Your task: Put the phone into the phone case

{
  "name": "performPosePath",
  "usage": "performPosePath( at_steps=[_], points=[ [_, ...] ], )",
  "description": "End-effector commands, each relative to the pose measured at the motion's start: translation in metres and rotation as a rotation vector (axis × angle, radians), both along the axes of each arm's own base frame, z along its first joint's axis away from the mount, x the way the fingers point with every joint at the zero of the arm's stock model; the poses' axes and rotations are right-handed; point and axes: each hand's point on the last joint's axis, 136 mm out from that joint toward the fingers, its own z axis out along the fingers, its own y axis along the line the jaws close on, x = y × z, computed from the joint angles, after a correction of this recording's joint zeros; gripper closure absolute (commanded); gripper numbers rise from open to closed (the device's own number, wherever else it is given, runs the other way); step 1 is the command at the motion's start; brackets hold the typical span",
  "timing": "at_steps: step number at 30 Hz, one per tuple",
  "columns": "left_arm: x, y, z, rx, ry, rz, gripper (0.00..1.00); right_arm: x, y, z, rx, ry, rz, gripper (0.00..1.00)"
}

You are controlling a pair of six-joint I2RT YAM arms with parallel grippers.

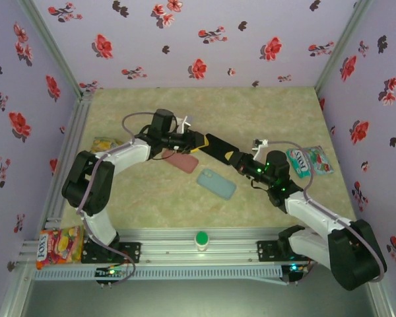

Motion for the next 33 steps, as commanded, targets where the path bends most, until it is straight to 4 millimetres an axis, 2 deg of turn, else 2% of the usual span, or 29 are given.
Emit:
performPosePath(
  at_steps=[1, 10, 15, 19, 22, 27, 33],
  points=[
    [0.017, 0.005, -0.007, 0.042, -0.045, 0.076, 0.61, -0.022, 0.013, 0.013, 0.004, -0.069, 0.114, 1.0],
    [0.021, 0.013, -0.018, 0.101, -0.047, 0.11, 0.6, -0.029, 0.012, 0.013, 0.007, -0.063, 0.116, 1.0],
    [0.022, 0.031, -0.03, 0.235, -0.078, 0.146, 0.6, -0.036, 0.007, 0.002, -0.014, -0.03, 0.1, 1.0],
    [0.022, 0.051, -0.039, 0.353, -0.12, 0.177, 0.64, -0.042, -0.003, -0.011, -0.049, 0.005, 0.054, 1.0],
    [0.019, 0.062, -0.047, 0.407, -0.143, 0.184, 0.64, -0.049, -0.01, -0.02, -0.06, 0.03, 0.025, 1.0],
    [0.009, 0.068, -0.055, 0.407, -0.188, 0.174, 0.66, -0.063, -0.023, -0.04, -0.103, 0.101, -0.013, 1.0],
    [-0.005, 0.072, -0.067, 0.398, -0.202, 0.15, 0.67, -0.075, -0.032, -0.053, -0.115, 0.148, -0.043, 1.0]
  ],
)
